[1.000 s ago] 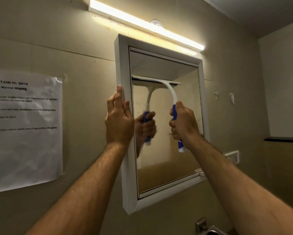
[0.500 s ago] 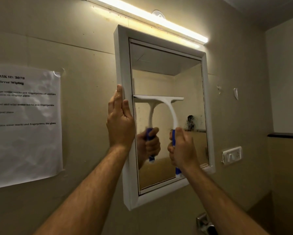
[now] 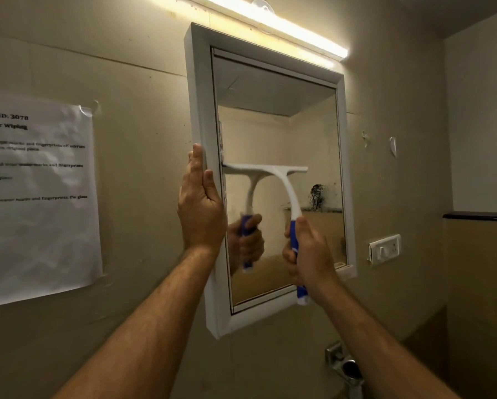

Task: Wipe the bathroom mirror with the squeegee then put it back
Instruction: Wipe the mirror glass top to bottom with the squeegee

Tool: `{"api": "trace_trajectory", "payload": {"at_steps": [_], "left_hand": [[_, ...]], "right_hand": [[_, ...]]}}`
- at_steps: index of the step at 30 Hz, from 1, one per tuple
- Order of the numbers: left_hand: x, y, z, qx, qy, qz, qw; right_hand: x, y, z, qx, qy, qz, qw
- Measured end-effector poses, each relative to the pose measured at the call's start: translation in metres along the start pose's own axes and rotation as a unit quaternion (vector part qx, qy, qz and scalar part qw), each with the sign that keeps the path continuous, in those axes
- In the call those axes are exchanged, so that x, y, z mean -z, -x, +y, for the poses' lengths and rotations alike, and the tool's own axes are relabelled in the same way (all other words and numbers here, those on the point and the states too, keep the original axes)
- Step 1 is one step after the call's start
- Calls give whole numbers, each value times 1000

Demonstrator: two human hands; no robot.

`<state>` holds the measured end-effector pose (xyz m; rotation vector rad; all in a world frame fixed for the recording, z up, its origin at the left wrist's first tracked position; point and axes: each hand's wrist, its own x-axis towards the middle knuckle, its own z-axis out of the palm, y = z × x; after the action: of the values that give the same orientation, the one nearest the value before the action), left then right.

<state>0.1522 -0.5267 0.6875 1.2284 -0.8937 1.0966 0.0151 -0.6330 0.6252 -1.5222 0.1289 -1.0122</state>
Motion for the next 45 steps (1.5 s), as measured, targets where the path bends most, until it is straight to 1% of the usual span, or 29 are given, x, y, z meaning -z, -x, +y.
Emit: {"api": "trace_trajectory", "payload": {"at_steps": [3,7,11,13,16,19,21,25,28,32,36,42,45], "left_hand": [[0,1,1,4,-4,0,1000],[1,7,1,10,-14,5,1000],[1,7,2,14,-35,6,999],[2,9,5,16,-37,9,999],[1,11,4,15,-41,12,999],[0,12,3,15,-40,16,999],[0,13,3,14,-40,19,999],[0,13,2,10,-49,22,999],[0,13,1,12,-47,19,999],[0,15,1,14,-46,22,999],[0,16,-1,14,-50,25,998],[1,21,-3,18,-43,21,999],[1,25,-4,21,-42,16,999]], "right_hand": [[6,9,7,-14,2,-4,1000],[6,-5,-24,20,-22,-14,999],[-4,-17,-47,5,-38,-21,999],[-6,-12,-39,-5,-39,-14,999],[-5,4,-9,2,-22,-4,1000],[1,15,12,-2,-10,-10,1000],[5,14,11,-6,-12,-11,1000],[5,-1,-14,5,-45,-21,999],[-1,-6,-20,-5,-52,-19,998],[1,8,7,-2,-29,-8,1000],[9,26,29,-25,-21,-17,999],[11,9,-5,8,-30,-26,999],[7,6,-11,-18,-38,-27,999]]}}
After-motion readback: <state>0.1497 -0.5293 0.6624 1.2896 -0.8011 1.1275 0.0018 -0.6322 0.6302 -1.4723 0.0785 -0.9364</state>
